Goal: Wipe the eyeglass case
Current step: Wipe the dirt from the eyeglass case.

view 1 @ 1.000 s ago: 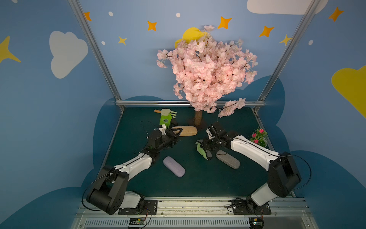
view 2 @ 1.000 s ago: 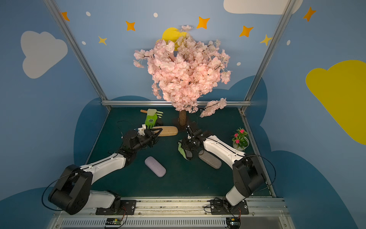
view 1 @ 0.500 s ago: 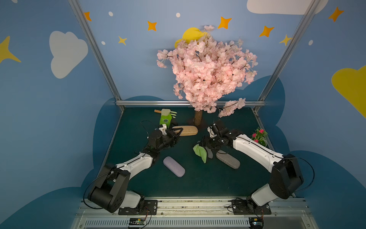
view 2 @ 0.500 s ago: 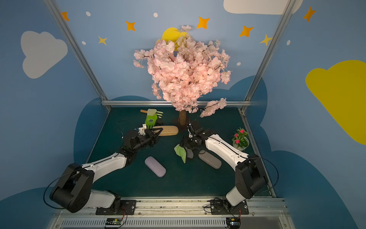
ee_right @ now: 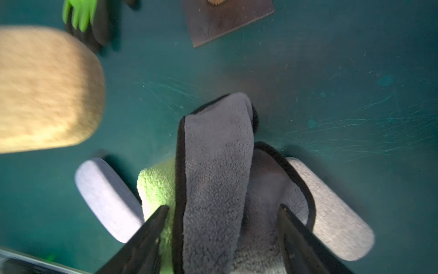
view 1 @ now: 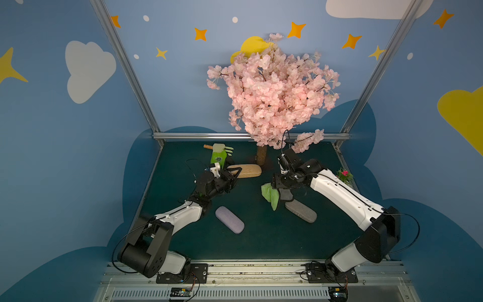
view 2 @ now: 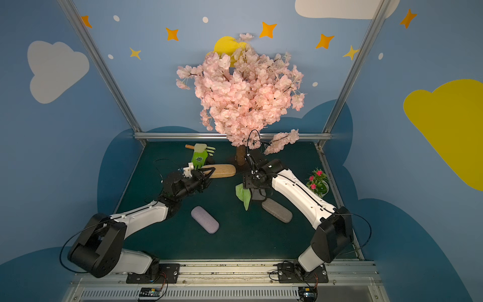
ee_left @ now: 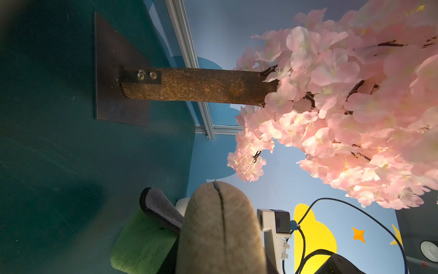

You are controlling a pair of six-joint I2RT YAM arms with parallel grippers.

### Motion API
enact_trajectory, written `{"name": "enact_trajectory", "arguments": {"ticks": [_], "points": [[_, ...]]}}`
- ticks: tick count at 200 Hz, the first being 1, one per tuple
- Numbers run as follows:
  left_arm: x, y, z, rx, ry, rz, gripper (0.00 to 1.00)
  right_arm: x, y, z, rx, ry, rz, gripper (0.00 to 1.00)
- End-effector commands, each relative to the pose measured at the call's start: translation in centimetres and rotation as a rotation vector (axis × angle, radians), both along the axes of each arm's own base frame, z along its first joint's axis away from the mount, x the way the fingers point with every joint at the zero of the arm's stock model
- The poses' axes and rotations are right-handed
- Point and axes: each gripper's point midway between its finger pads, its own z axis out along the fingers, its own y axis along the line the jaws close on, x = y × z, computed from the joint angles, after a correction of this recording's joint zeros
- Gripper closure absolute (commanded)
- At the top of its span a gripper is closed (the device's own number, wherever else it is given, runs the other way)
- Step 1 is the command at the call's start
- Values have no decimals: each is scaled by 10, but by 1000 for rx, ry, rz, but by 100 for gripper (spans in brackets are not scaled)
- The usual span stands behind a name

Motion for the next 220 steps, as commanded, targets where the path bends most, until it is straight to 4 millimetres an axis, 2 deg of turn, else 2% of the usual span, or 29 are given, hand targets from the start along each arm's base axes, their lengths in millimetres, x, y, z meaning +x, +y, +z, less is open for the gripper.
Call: {"name": "enact_trajectory", "arguments": {"ticks": [1, 10, 32, 49, 70, 84, 108, 125, 151, 169, 182, 196, 220], "points": [[4, -5, 23, -34, -76, -8, 97, -15, -10, -13, -138, 67, 86, 27], [4, -5, 24, -35, -78, -8, 97, -14, -6, -9, -117, 43, 95, 26], [3, -9, 25, -31, -83, -28, 97, -18, 23, 1, 94, 15, 129, 26], [2, -15, 26, -21, -98, -62, 97, -13, 22, 11, 70, -48, 94, 28], [0, -29, 26, -2, -148, -159, 97, -13, 25, 15, 120, -37, 46, 34], [1, -33, 31, -33, -185, -193, 97, -13, 27, 12, 178, -15, 34, 44], [6, -30, 39, -49, -218, -200, 97, -15, 31, 11, 357, 50, 9, 71], [6, -25, 40, -7, -231, -208, 97, -12, 26, 12, 431, 44, -51, 88], [-5, -26, 38, 171, -288, -288, 97, -8, 17, 26, 511, -23, -64, 98], [-16, -27, 31, 369, -333, -359, 97, -6, 16, 47, 617, -66, -70, 99], [-21, -28, 29, 457, -381, -389, 97, -5, 18, 75, 697, -127, -53, 100], [-24, -31, 29, 483, -406, -398, 97, -5, 20, 106, 745, -186, -53, 100], [-31, -54, 27, 460, -424, -450, 97, -6, 28, 156, 803, -302, -36, 100]]}}
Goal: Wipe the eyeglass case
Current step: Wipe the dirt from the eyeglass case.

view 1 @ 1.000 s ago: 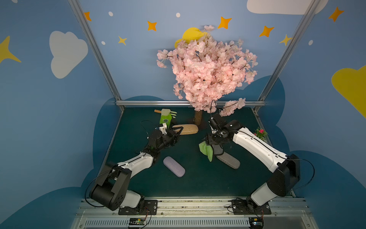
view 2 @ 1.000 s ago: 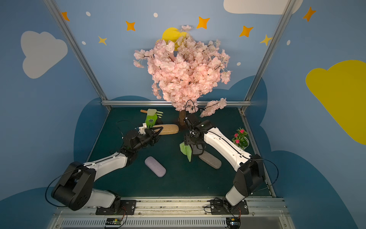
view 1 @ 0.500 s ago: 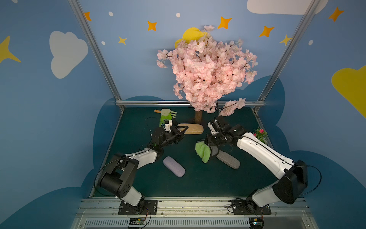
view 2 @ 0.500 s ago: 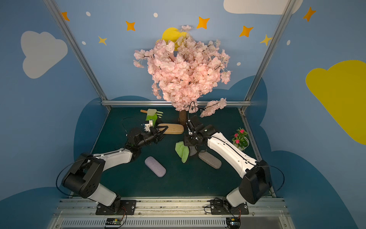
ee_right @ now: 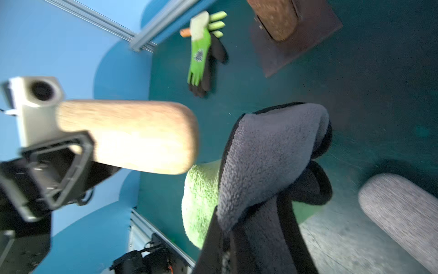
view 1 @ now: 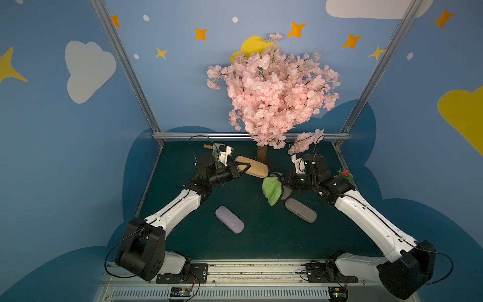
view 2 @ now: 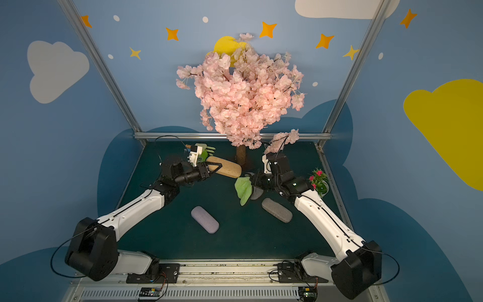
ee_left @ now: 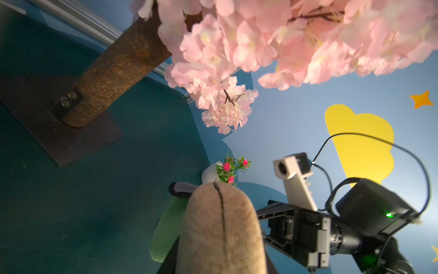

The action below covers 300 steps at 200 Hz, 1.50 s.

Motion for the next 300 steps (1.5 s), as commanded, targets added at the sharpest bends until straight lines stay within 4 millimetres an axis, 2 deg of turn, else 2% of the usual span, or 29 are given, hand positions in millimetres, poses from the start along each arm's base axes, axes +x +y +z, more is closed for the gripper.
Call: {"name": "enact_trajectory", "arguments": {"ticks": [1, 20, 35, 60, 84, 102, 124, 140, 167, 184, 204, 223, 253, 280, 300], "points": [[-14, -19, -27, 93, -6, -91, 97, 3, 15, 77, 139, -180, -8, 100], [-22, -36, -32, 95, -12, -134, 97, -3, 25, 110, 147, -302, -10, 100], [-30, -47, -30, 91, -32, -171, 97, -5, 38, 109, 72, -344, -1, 100], [-42, -60, -15, 102, -127, -226, 97, 0, 66, 75, 67, -239, 42, 100], [-44, -49, -2, 185, -287, -196, 97, -8, 77, 39, 66, -128, 60, 100], [-52, -40, 15, 238, -479, -193, 97, -10, 66, 15, 15, -96, 46, 100], [-54, -27, 32, 282, -613, -169, 97, -8, 35, -5, 11, -42, 23, 100], [-58, -23, 37, 295, -693, -182, 97, -6, 19, 1, 38, -59, 53, 100], [-70, -22, 38, 359, -875, -228, 97, -10, 10, 25, 106, -79, 146, 100], [-74, -22, 30, 448, -982, -256, 97, -12, 7, 38, 158, -72, 174, 100], [-80, -26, 10, 610, -1094, -330, 97, -16, 8, 64, 178, -103, 193, 100], [-82, -28, -1, 733, -1189, -351, 97, -25, 26, 76, 168, -75, 273, 100], [-81, -32, -10, 919, -1359, -342, 97, -50, 67, 72, 191, -4, 407, 100], [-74, -30, 3, 1009, -1478, -237, 97, -67, 91, 64, 192, 54, 454, 100], [-71, -29, 13, 1045, -1540, -159, 97, -63, 95, 45, 150, 100, 427, 100]]}}
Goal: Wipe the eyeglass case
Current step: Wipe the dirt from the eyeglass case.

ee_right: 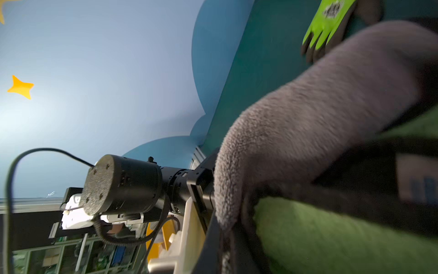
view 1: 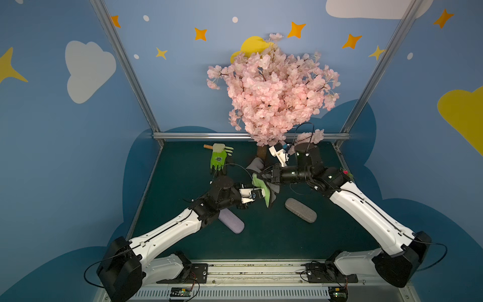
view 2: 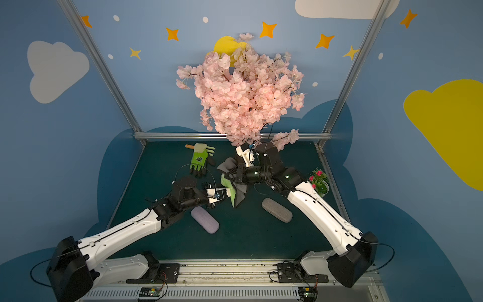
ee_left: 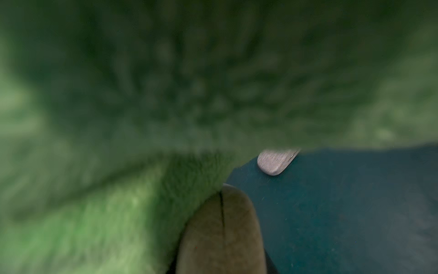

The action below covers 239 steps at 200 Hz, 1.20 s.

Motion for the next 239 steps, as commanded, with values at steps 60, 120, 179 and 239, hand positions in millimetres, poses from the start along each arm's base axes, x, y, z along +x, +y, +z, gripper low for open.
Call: {"name": "enact_trajectory", "arguments": {"ticks": [60, 120, 179, 239], "points": [[-10, -17, 71, -68, -443, 43, 97, 79, -16, -101, -258, 142, -254, 100], [9, -15, 53, 11, -443, 146, 97, 67, -3, -65, -290, 69, -163, 100], [33, -8, 35, -56, -280, 239, 97, 29, -38, 6, -100, -136, -231, 100], [29, -14, 69, -299, -42, 293, 97, 28, -30, -5, -82, -95, -262, 100]]}}
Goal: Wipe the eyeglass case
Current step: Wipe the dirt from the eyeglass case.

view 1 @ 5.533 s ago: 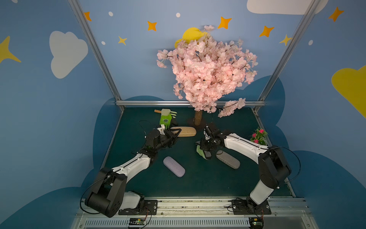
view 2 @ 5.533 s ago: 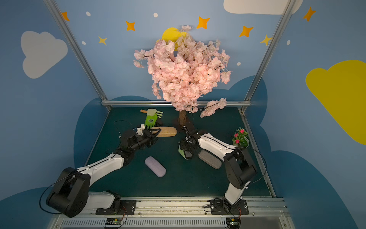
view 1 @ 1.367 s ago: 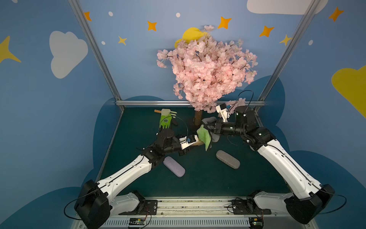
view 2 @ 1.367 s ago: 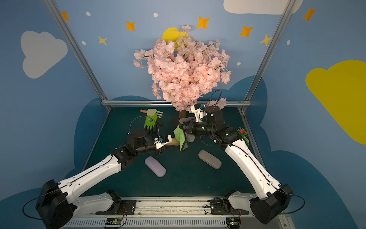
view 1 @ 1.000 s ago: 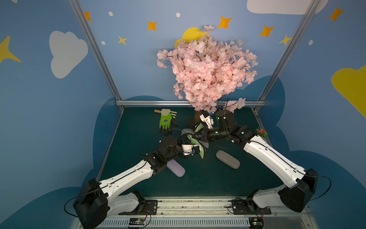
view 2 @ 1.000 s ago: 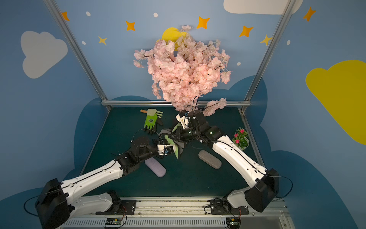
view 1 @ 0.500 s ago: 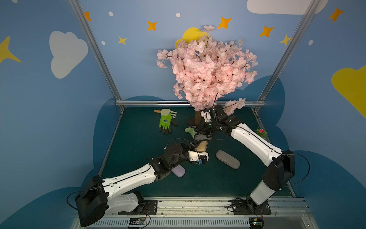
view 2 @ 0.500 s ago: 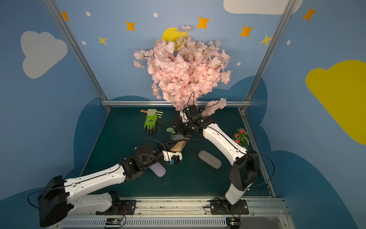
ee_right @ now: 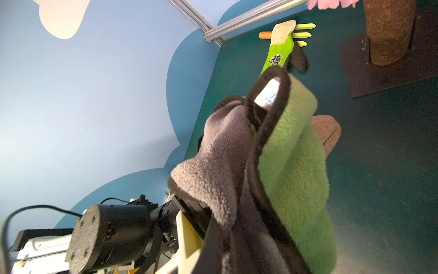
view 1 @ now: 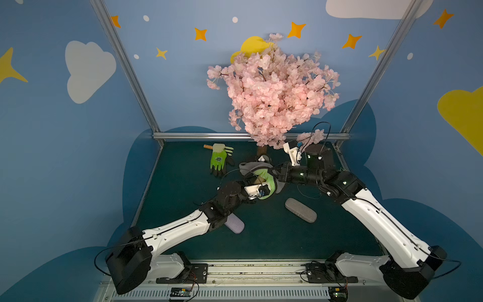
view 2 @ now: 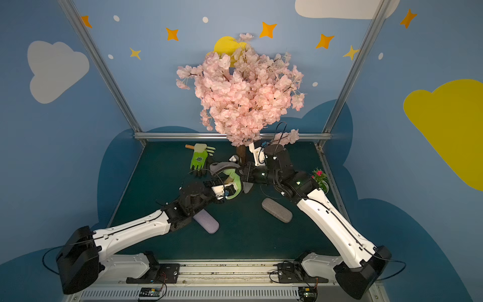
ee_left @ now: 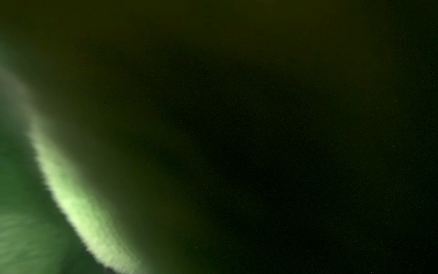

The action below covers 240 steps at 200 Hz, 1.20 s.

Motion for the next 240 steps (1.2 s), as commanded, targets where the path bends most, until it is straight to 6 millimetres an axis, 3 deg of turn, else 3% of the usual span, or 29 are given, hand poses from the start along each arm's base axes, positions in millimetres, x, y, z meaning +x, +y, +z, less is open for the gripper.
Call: {"name": "enact_trajectory", "arguments": {"ticks": [1, 23, 48, 71, 82, 98, 126, 151, 186, 214, 240], "points": [[-7, -7, 46, -229, 69, 7, 97, 9, 12, -26, -17, 43, -29, 100], [-16, -12, 71, -371, 152, -6, 97, 21, 13, -59, -81, 78, -94, 100], [-30, -9, 106, -563, 227, -51, 97, 46, -17, -106, -214, 103, -245, 100], [-45, -3, 133, -740, 304, -118, 97, 67, -40, -123, -274, 103, -337, 100], [-50, -1, 142, -797, 342, -142, 97, 71, -45, -115, -277, 89, -351, 100], [-50, 4, 143, -851, 390, -129, 97, 71, -43, -85, -280, 16, -332, 100], [-34, 13, 116, -868, 487, -15, 97, 46, -31, -17, -265, -160, -262, 100], [-10, 31, 88, -975, 649, 105, 97, 21, -29, 17, -250, -270, -230, 100], [25, 50, 52, -1176, 953, 275, 97, -5, -1, 27, -249, -339, -159, 100], [28, 34, 59, -1231, 1040, 204, 97, -5, 32, 23, -231, -359, -103, 100], [25, 27, 72, -1288, 1083, 126, 97, 10, 43, -6, -215, -293, -114, 100]]}}
